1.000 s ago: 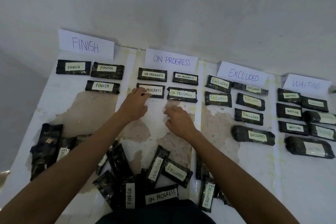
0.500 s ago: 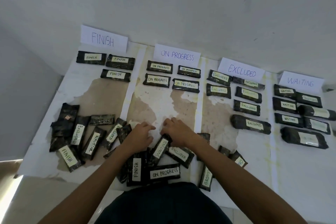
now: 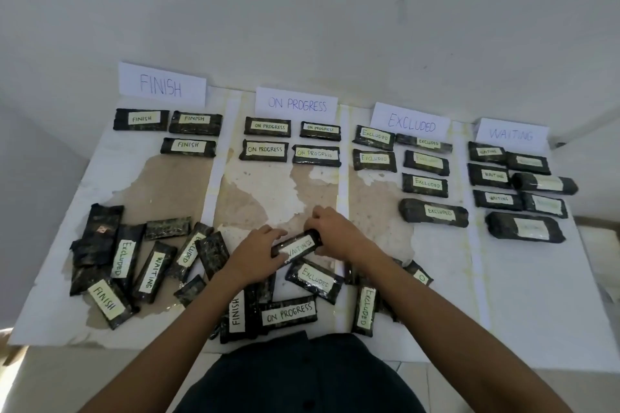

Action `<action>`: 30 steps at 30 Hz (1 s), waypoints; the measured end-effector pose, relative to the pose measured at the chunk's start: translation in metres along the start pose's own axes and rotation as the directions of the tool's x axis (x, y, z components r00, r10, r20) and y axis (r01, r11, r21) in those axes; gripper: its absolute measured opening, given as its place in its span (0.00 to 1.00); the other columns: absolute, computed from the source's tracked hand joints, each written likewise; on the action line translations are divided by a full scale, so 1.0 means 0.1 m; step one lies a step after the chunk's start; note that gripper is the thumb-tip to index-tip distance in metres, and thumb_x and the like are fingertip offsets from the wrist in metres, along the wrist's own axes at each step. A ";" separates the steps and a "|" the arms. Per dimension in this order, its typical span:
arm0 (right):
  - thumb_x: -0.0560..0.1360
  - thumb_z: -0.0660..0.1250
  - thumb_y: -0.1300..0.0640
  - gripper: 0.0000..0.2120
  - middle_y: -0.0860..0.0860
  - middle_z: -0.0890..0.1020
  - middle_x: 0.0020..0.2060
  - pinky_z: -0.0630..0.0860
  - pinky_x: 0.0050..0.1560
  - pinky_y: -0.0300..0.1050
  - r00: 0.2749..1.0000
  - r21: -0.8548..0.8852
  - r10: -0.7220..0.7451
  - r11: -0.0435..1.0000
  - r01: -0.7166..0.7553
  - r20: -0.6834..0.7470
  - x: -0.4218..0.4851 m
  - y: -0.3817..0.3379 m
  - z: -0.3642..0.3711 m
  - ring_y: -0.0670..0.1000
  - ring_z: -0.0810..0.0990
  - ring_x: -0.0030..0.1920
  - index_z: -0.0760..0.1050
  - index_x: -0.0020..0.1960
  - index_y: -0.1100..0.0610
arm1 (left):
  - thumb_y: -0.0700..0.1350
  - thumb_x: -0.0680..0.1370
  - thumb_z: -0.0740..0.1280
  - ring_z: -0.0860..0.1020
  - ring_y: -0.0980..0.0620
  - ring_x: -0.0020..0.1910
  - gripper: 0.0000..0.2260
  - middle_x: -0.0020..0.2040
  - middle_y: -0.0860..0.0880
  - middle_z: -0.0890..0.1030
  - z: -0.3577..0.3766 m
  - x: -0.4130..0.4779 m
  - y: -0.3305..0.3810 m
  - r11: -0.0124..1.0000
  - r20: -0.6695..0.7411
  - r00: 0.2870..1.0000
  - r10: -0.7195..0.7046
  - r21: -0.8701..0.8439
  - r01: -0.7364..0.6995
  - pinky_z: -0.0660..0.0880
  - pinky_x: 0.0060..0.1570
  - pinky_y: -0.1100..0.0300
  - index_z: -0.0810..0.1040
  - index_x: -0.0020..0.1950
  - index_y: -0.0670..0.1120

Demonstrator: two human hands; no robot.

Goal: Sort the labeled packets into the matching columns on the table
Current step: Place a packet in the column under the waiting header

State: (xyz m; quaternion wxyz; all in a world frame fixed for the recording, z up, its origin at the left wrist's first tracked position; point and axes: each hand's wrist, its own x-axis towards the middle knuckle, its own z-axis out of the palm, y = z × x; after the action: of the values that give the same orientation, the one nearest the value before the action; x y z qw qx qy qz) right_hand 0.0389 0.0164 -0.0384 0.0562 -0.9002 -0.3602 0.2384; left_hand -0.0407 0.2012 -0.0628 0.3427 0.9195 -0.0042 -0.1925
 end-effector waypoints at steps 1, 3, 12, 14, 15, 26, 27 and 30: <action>0.68 0.73 0.57 0.18 0.52 0.72 0.54 0.74 0.54 0.51 0.999 0.035 0.039 0.999 -0.038 -0.019 -0.07 0.06 -0.02 0.53 0.71 0.53 0.74 0.56 0.54 | 0.50 0.74 0.67 0.72 0.49 0.58 0.23 0.59 0.48 0.74 -0.01 0.02 0.07 1.000 -0.004 1.000 0.022 -0.003 -0.023 0.71 0.56 0.56 0.70 0.67 0.48; 0.67 0.74 0.57 0.19 0.51 0.72 0.53 0.74 0.54 0.50 0.993 0.093 0.105 0.991 -0.101 -0.043 -0.22 0.17 -0.06 0.53 0.71 0.53 0.75 0.56 0.54 | 0.50 0.72 0.70 0.73 0.52 0.55 0.24 0.57 0.50 0.74 0.01 0.06 0.20 0.997 0.006 0.997 0.072 -0.010 -0.072 0.73 0.55 0.56 0.70 0.67 0.48; 0.68 0.72 0.52 0.23 0.53 0.73 0.54 0.69 0.55 0.50 0.976 0.019 0.180 0.984 -0.180 -0.119 -1.07 0.69 -0.14 0.55 0.69 0.54 0.73 0.62 0.54 | 0.44 0.65 0.69 0.74 0.53 0.49 0.25 0.50 0.47 0.76 0.40 0.27 1.11 0.965 0.063 0.970 0.234 -0.134 -0.224 0.73 0.50 0.59 0.73 0.63 0.45; 0.68 0.71 0.54 0.23 0.54 0.74 0.54 0.69 0.54 0.50 0.973 0.011 0.196 0.981 -0.196 -0.124 -1.28 0.84 -0.11 0.56 0.69 0.54 0.72 0.63 0.55 | 0.43 0.66 0.70 0.74 0.52 0.49 0.26 0.50 0.47 0.76 0.57 0.34 1.34 0.957 0.075 0.960 0.269 -0.133 -0.258 0.73 0.51 0.57 0.73 0.64 0.44; 0.69 0.70 0.55 0.23 0.54 0.74 0.55 0.69 0.53 0.50 0.969 0.006 0.208 0.978 -0.209 -0.131 -1.39 0.92 -0.09 0.56 0.70 0.55 0.72 0.63 0.55 | 0.42 0.67 0.70 0.74 0.52 0.50 0.26 0.51 0.46 0.76 0.66 0.38 1.46 0.954 0.079 0.956 0.284 -0.126 -0.273 0.73 0.52 0.57 0.72 0.65 0.43; 0.71 0.69 0.58 0.21 0.54 0.74 0.57 0.68 0.50 0.48 0.887 0.020 0.448 0.893 -0.449 -0.114 -2.59 2.34 0.17 0.57 0.71 0.55 0.72 0.63 0.55 | 0.47 0.76 0.65 0.69 0.49 0.62 0.23 0.62 0.48 0.73 1.69 0.85 2.53 0.964 0.125 0.956 0.264 -0.061 -0.258 0.68 0.60 0.56 0.66 0.70 0.47; 0.71 0.69 0.58 0.21 0.54 0.74 0.57 0.68 0.51 0.48 0.874 0.019 0.473 0.880 -0.474 -0.111 -2.67 2.48 0.21 0.56 0.71 0.55 0.72 0.63 0.54 | 0.46 0.76 0.65 0.69 0.49 0.63 0.23 0.62 0.47 0.73 1.77 0.91 2.60 0.967 0.133 0.958 0.253 -0.050 -0.248 0.68 0.60 0.56 0.66 0.71 0.46; 0.72 0.68 0.58 0.19 0.54 0.73 0.57 0.67 0.50 0.47 0.838 0.019 0.535 0.844 -0.536 -0.109 -2.87 2.90 0.33 0.56 0.71 0.56 0.72 0.63 0.54 | 0.46 0.77 0.64 0.68 0.47 0.64 0.23 0.63 0.46 0.72 2.01 1.05 2.79 0.976 0.161 0.964 0.213 -0.003 -0.216 0.69 0.60 0.54 0.65 0.71 0.46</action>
State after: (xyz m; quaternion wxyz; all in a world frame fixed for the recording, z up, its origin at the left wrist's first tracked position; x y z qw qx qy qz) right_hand 0.0233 -0.3924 -0.0351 0.0017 -0.9769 -0.0922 0.1927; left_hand 0.0190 -0.1531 -0.0624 0.3535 0.8976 -0.1326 -0.2276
